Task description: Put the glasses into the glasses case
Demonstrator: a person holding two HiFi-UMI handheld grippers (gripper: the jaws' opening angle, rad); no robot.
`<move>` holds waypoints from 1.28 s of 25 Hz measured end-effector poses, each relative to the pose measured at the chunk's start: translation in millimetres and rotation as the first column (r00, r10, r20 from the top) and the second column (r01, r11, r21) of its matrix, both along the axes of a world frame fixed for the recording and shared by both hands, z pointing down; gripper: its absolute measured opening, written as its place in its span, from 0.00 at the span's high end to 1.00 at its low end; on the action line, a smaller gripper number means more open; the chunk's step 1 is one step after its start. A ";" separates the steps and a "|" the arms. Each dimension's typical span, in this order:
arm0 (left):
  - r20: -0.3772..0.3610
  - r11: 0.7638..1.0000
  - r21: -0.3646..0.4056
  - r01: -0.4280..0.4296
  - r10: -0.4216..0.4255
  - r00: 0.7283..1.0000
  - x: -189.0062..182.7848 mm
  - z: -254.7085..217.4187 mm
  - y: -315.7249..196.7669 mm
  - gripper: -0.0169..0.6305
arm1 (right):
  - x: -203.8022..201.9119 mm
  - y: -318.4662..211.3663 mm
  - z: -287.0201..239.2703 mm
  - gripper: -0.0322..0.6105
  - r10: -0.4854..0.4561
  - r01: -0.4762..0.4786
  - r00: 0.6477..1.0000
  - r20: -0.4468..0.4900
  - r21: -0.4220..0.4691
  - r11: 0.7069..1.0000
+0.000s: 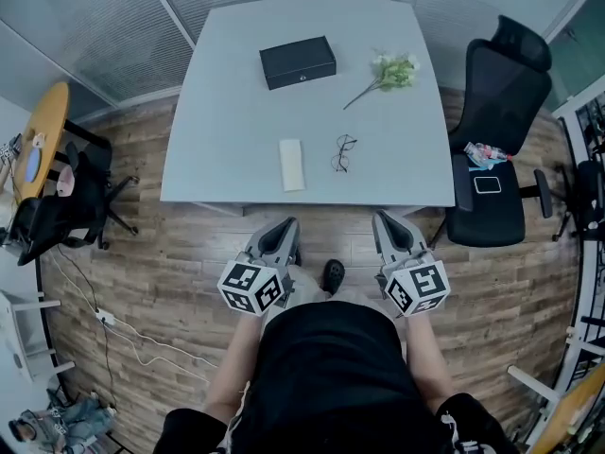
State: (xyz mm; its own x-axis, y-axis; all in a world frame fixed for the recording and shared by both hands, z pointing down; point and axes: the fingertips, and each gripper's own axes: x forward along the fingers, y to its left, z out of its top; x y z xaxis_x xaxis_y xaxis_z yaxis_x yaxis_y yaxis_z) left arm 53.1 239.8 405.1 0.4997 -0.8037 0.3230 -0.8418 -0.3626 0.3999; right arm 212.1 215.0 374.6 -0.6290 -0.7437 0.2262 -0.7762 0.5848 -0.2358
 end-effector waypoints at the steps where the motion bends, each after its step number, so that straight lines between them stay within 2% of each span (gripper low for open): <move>1: 0.001 1.000 -0.005 0.000 0.000 1.000 -0.1 1.8 0.8 0.93 | -0.2 -0.6 1.4 0.92 0.003 -0.003 1.000 -0.003 -0.004 1.000; 12: 0.025 0.998 -0.045 0.032 -0.031 0.999 -23.4 17.3 -29.6 0.93 | -25.9 -28.4 22.0 0.92 -0.035 0.033 0.999 -0.032 -0.057 0.998; 20: 0.051 0.996 -0.093 0.009 -0.004 0.999 -35.8 30.4 -84.5 0.93 | -49.7 -73.4 25.2 0.92 -0.056 0.051 0.997 -0.056 -0.085 0.995; 25: 0.070 0.994 -0.111 0.009 -0.001 0.998 -50.7 38.0 -128.9 0.93 | -58.7 -110.7 24.1 0.92 -0.028 0.022 0.997 -0.068 -0.100 0.995; 32: 0.093 0.984 -0.177 -0.029 0.046 0.995 -63.7 59.3 -180.6 0.93 | -74.2 -154.6 32.6 0.92 -0.009 -0.004 0.996 -0.094 -0.136 0.991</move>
State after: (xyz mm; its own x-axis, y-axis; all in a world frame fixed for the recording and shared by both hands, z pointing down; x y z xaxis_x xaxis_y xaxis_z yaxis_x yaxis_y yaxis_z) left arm -10.6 59.2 464.4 0.4882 -0.7118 0.5050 -0.8665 -0.3261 0.3780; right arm 137.9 60.4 407.2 -0.6016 -0.7006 0.3836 -0.7975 0.5540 -0.2389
